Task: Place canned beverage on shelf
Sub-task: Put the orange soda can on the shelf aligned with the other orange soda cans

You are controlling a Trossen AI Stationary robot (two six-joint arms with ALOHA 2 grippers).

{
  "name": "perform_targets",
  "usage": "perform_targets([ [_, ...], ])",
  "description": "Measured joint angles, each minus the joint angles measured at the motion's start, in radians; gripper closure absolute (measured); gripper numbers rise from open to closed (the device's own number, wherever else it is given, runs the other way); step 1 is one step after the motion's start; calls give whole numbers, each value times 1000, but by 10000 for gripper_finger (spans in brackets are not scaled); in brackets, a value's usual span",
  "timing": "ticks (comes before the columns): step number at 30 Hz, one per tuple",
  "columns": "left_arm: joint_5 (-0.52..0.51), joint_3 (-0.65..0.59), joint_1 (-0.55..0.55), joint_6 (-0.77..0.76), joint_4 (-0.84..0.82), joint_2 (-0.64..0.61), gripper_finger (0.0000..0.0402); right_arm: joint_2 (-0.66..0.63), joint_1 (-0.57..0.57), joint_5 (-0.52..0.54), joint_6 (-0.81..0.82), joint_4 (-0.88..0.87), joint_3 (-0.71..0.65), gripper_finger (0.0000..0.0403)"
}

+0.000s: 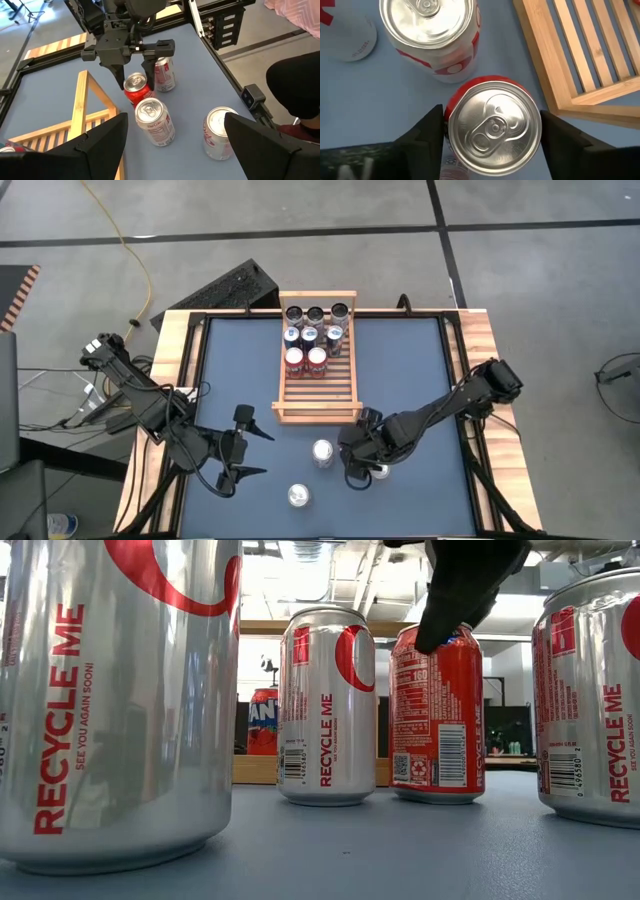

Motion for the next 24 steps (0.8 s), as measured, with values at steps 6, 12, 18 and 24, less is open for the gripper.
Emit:
perform_targets([
  [6,0,0,0,0,-3,0,83,-1,17,1,-47,-4,0,200],
  [12,0,0,0,3,-4,0,83,-1,34,-6,-190,-4,1,194],
  [18,0,0,0,10,-4,0,83,-2,34,-55,-449,-14,9,194],
  [24,-2,0,0,9,-4,0,83,3,24,-163,-650,-95,67,193],
])
